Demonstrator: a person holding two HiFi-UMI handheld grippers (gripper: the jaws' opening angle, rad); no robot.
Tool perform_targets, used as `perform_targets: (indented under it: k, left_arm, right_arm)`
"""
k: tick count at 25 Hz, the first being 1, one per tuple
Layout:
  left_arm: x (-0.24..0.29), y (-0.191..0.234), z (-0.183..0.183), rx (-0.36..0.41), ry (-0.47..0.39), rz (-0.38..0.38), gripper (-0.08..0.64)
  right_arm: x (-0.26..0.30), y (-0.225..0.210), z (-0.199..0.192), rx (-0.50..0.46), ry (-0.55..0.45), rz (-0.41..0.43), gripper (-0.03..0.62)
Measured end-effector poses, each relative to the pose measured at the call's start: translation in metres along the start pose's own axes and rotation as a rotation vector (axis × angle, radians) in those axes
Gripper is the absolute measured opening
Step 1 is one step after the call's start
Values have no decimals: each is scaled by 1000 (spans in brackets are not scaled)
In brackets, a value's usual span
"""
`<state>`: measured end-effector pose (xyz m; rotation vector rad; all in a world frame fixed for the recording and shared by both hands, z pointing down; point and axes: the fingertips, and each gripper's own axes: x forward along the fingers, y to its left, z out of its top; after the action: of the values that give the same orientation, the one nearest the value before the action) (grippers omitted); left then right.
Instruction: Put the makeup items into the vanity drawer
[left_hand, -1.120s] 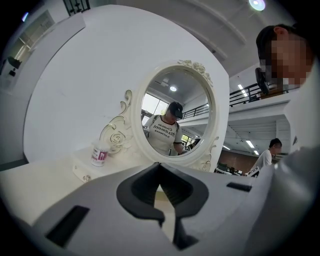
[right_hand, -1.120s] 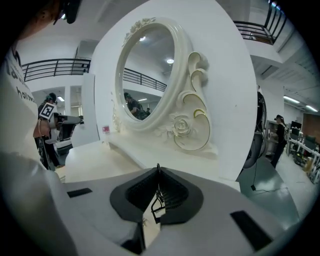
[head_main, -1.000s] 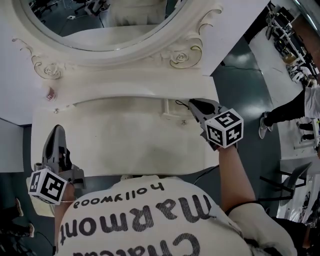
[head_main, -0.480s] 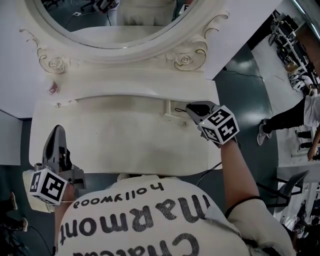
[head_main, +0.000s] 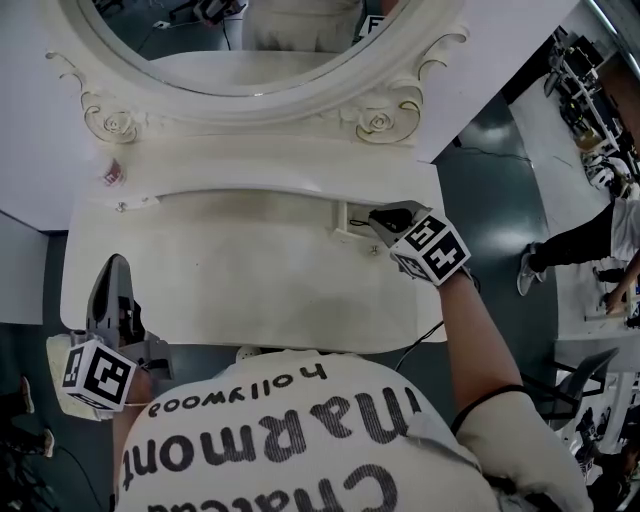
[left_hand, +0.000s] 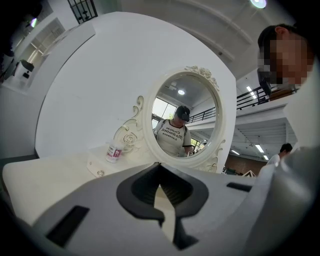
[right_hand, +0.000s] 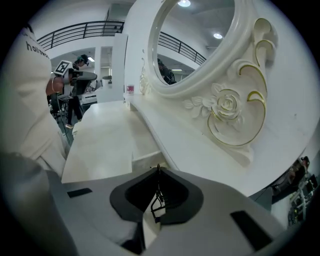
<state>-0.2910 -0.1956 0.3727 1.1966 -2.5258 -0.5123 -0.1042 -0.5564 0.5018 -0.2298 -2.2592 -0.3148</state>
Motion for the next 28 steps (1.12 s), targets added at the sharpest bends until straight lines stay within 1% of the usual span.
perform_targets:
  k: [12, 28]
  left_arm:
    - [-3, 7, 1, -5, 6, 1, 9]
    - [-5, 8, -1, -8, 5, -4, 8]
  right_arm:
    - [11, 0, -5, -34, 76, 2, 34]
    - [15, -7, -23, 13, 139, -21, 34]
